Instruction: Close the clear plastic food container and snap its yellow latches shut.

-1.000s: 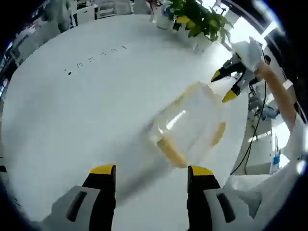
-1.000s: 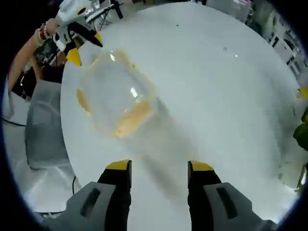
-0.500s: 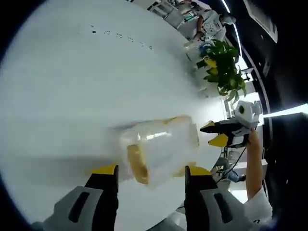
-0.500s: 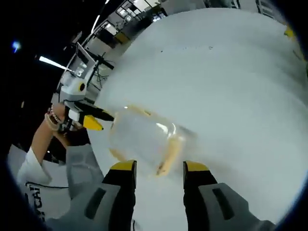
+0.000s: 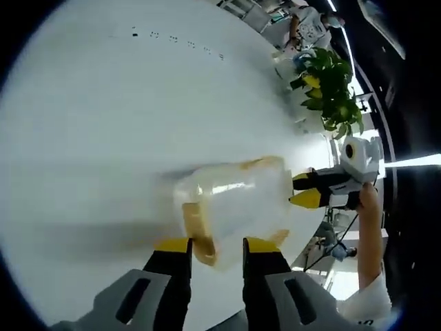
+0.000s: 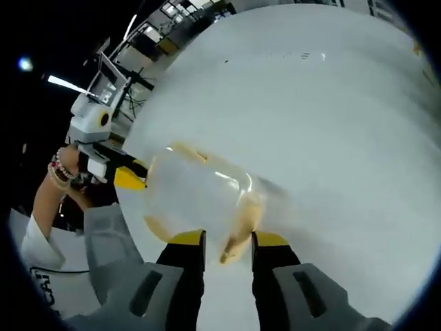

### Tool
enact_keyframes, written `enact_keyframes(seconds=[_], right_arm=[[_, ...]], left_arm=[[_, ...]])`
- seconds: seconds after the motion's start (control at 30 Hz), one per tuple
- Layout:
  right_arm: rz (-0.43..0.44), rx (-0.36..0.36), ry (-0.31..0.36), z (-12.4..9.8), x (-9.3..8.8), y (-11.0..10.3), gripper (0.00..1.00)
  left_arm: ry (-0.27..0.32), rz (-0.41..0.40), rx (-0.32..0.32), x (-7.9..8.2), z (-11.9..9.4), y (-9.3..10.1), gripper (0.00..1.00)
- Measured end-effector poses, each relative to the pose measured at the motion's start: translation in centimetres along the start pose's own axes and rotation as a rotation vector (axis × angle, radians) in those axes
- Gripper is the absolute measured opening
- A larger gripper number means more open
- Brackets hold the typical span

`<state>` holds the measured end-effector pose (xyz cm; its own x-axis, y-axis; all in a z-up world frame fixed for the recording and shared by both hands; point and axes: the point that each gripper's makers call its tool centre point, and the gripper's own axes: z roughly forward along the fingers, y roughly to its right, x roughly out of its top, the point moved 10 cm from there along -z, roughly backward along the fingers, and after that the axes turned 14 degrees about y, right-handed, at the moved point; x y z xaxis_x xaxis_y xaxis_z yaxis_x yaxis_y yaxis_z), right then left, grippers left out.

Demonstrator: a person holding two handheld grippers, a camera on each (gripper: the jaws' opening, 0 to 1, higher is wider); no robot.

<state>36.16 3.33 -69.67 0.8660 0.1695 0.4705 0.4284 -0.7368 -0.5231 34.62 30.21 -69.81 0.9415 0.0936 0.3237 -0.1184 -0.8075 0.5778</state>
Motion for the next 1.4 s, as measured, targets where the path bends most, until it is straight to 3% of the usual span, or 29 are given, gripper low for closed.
enact_keyframes(seconds=[0.1, 0.4, 0.83, 0.93, 0.97, 1.03, 1.07, 1.4], right_arm=[[-0.006, -0.002, -0.005, 0.0, 0.1, 0.0, 0.21], [0.016, 0.003, -0.002, 0.2, 0.1, 0.1, 0.2], [0.035, 0.01, -0.024, 0.3, 0.0, 0.4, 0.18], [0.112, 0.035, -0.015, 0.4, -0.4, 0.7, 0.17], [0.161, 0.058, 0.004, 0.4, -0.6, 0.9, 0.17], [0.168, 0.13, -0.005, 0.4, -1.0, 1.1, 0.15], [0.236, 0.1, 0.033, 0.7, -1.1, 1.6, 0.15], [0.176, 0.09, 0.025, 0.7, -0.8, 1.3, 0.16]], left_arm=[[-0.008, 0.033, 0.026, -0.1, 0.3, -0.1, 0.18], [-0.02, -0.035, 0.029, 0.1, 0.4, -0.3, 0.16], [-0.038, -0.045, 0.037, 0.4, 0.3, 0.3, 0.12], [-0.042, -0.048, 0.034, 0.3, 0.4, 0.3, 0.12], [-0.042, -0.049, 0.032, 0.3, 0.4, 0.3, 0.12], [-0.037, -0.067, 0.024, 0.1, 0.5, 0.3, 0.12], [-0.037, -0.072, 0.022, 0.1, 0.4, 0.3, 0.12], [-0.033, -0.027, 0.016, -0.3, 0.1, 0.5, 0.13]])
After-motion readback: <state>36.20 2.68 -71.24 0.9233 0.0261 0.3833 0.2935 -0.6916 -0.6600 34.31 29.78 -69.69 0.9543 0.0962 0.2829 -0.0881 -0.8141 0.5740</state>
